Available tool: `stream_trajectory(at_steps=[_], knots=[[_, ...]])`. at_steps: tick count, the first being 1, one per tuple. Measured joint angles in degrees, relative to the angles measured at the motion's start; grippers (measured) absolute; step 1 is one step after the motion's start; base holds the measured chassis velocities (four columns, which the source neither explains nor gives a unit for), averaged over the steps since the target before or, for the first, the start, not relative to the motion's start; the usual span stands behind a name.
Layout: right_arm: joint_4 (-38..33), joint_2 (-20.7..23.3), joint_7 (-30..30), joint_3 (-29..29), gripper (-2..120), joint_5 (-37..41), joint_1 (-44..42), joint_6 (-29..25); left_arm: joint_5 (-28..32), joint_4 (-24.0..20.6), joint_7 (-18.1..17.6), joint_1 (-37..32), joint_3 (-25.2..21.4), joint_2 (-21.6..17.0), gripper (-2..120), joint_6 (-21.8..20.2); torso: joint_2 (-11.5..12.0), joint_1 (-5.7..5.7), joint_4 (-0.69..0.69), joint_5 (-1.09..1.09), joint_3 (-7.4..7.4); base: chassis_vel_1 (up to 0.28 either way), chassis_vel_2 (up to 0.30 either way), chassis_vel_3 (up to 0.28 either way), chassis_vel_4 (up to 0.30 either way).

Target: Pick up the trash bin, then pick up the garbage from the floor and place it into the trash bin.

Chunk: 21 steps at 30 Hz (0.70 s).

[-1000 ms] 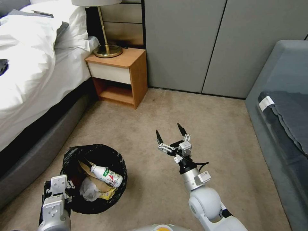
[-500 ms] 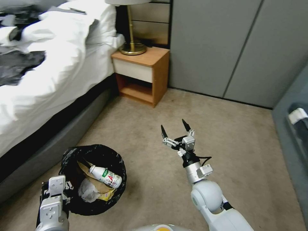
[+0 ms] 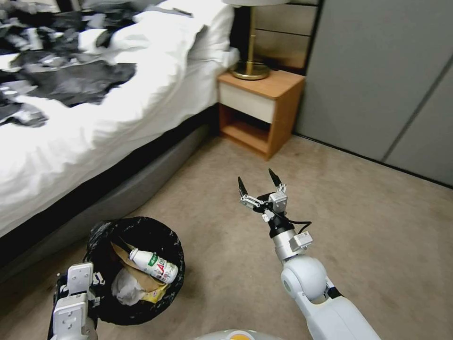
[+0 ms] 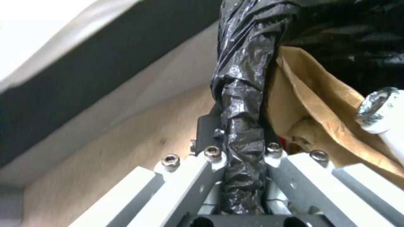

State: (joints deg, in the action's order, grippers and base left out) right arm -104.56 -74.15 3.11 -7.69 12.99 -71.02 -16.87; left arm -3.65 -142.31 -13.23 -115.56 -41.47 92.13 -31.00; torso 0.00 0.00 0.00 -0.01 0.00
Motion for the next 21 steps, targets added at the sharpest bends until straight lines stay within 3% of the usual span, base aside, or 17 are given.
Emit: stream_trajectory(at_steps=[21], knots=[[-0.77, 0.78, -0.05, 0.05, 100, -0.97, -0.4, 1.09, 0.86, -0.34, -0.45, -0.78, 0.03, 0.0, 1, -1.87, 0.0, 0.0, 0.0, 0.01, 0.0, 0.124, 0.126, 0.13, 0.123]])
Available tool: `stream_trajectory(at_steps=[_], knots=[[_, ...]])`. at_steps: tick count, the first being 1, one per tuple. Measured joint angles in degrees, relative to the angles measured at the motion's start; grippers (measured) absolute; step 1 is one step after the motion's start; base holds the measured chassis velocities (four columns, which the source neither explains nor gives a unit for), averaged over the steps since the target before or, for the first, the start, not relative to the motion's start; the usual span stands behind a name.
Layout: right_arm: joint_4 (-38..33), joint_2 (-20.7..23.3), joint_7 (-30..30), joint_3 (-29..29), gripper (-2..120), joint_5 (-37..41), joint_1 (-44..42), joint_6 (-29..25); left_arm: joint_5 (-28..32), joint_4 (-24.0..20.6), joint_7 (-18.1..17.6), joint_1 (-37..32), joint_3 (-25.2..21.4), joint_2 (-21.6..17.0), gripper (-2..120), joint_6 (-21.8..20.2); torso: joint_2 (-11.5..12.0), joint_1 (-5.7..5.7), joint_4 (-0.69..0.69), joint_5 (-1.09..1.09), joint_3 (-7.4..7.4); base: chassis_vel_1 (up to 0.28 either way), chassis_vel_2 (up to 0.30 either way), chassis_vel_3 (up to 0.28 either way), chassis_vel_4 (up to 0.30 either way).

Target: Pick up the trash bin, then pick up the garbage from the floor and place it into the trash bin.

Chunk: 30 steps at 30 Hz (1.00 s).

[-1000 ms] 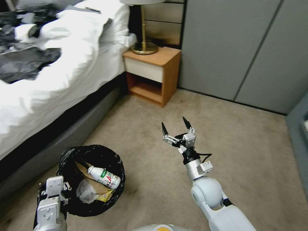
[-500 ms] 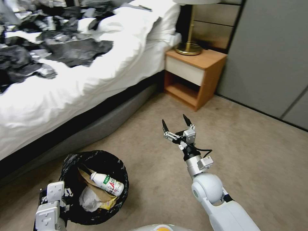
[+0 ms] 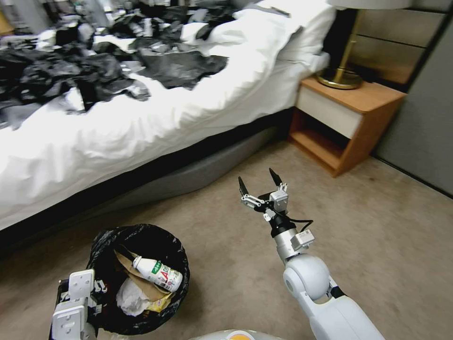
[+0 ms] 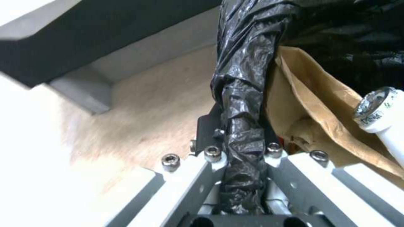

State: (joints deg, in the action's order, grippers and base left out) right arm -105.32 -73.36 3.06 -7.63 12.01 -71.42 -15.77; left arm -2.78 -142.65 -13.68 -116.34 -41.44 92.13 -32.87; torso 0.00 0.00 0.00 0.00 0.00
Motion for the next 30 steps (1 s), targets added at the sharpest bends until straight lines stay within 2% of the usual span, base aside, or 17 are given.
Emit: stream_trajectory(at_steps=[30], knots=[[-1.59, 0.4, -0.9, -0.19, 100, -0.45, -1.09, 0.25, 0.78, -0.56, -0.37, 0.43, 0.23, 0.0, 1, -0.9, 0.0, 0.0, 0.0, 0.0, 0.0, 0.124, 0.126, 0.128, 0.126]])
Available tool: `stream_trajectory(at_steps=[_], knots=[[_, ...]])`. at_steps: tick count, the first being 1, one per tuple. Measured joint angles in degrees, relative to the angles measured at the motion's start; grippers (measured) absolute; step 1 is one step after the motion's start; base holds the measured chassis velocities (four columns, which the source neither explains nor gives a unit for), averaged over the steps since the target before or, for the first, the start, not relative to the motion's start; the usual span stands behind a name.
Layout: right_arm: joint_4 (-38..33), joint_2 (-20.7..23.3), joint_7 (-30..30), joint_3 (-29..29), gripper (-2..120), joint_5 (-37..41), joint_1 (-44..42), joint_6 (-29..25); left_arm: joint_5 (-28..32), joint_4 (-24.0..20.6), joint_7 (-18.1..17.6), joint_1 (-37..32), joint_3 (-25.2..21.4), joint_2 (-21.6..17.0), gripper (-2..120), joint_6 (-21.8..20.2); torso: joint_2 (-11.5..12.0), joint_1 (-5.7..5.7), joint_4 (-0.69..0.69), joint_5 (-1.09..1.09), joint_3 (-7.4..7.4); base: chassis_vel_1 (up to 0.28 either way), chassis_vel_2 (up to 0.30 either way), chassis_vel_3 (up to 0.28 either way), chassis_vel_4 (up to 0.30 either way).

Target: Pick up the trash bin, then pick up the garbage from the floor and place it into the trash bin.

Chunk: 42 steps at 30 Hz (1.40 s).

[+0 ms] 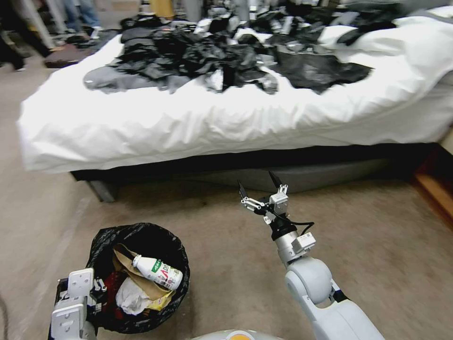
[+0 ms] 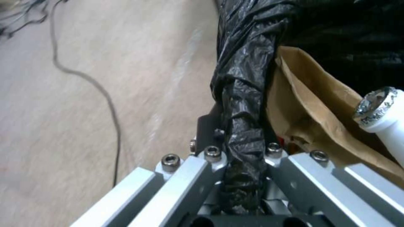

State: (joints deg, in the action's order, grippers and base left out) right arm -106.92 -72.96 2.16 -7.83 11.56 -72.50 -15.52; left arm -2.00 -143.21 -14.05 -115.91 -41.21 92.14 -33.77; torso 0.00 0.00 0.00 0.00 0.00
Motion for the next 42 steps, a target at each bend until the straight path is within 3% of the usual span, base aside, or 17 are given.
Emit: stream_trajectory(at_steps=[42], knots=[[-1.65, 0.38, -0.17, -0.26, 100, -1.41, -2.83, -0.14, 2.36, -0.08, -0.54, -1.2, -1.18, 0.0, 1, -0.96, 0.0, 0.0, 0.0, 0.0, 0.0, 0.128, 0.122, 0.122, 0.128]])
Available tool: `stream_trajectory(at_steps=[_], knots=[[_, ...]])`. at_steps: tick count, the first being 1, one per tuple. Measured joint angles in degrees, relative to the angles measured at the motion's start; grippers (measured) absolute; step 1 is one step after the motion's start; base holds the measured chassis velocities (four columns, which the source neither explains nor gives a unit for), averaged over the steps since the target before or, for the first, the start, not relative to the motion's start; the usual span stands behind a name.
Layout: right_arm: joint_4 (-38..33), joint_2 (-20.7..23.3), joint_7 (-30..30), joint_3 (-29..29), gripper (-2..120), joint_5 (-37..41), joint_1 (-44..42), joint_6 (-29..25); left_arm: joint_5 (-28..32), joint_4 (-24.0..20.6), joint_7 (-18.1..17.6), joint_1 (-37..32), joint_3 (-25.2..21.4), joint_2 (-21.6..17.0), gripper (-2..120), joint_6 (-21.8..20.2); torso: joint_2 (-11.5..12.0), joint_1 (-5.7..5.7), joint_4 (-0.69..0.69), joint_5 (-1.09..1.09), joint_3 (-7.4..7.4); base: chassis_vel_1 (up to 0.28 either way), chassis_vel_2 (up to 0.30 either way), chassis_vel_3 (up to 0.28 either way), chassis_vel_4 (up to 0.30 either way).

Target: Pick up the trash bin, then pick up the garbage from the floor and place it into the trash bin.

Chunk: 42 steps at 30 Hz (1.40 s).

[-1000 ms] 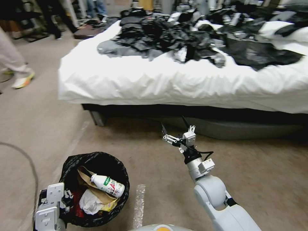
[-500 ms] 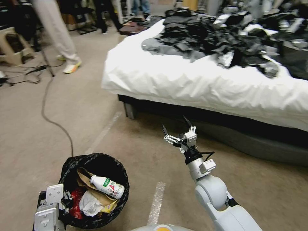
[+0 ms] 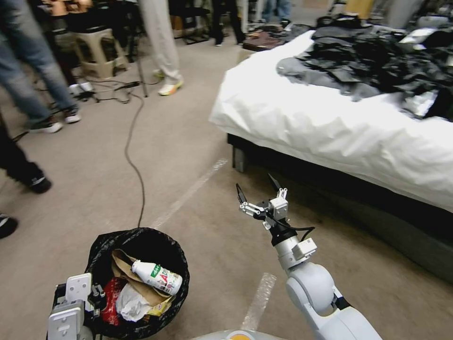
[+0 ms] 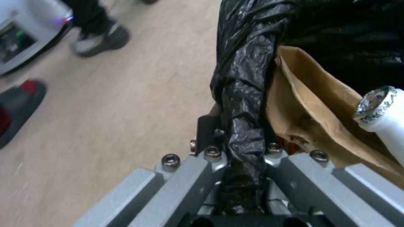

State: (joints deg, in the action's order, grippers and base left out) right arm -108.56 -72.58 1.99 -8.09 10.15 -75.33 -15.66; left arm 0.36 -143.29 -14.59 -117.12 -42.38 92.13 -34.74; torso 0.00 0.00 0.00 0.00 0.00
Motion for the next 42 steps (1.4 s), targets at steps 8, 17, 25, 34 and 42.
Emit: stream_trajectory(at_steps=[8, 17, 25, 34, 42], knots=[[-0.34, 0.17, -0.16, 0.14, 100, -0.18, -0.3, -0.13, 0.89, 0.0, -0.14, 0.39, -0.64, 0.0, 1, -0.43, 0.0, 0.0, 0.0, 0.0, 0.0, 0.129, 0.127, 0.125, 0.121], [-0.81, 0.45, -0.23, -0.24, 100, -0.19, -0.51, -0.13, 1.14, 0.0, -0.18, 0.69, -0.7, 0.0, 1, -0.52, 0.0, 0.0, 0.0, 0.01, 0.0, 0.127, 0.125, 0.13, 0.132], [-0.83, 0.45, -0.28, -0.26, 100, -0.19, -0.61, -0.16, 1.14, 0.01, -0.23, 1.13, -0.64, 0.0, 1, -0.52, 0.0, 0.0, 0.0, 0.01, 0.0, 0.117, 0.127, 0.118, 0.121], [-0.44, 0.29, -0.34, -0.25, 100, -0.17, -0.51, -0.29, 1.16, 0.04, -0.09, 1.47, -0.56, 0.0, 1, 0.14, 0.0, 0.0, -0.02, 0.0, 0.0, 0.113, 0.123, 0.126, 0.124], [-0.39, 0.25, -0.51, -0.59, 100, -0.17, -0.84, -0.48, 1.36, 0.05, 0.02, 1.67, -0.66, 0.0, 1, 0.51, 0.0, 0.0, 0.01, 0.0, 0.0, 0.045, 0.042, 0.041, 0.044]])
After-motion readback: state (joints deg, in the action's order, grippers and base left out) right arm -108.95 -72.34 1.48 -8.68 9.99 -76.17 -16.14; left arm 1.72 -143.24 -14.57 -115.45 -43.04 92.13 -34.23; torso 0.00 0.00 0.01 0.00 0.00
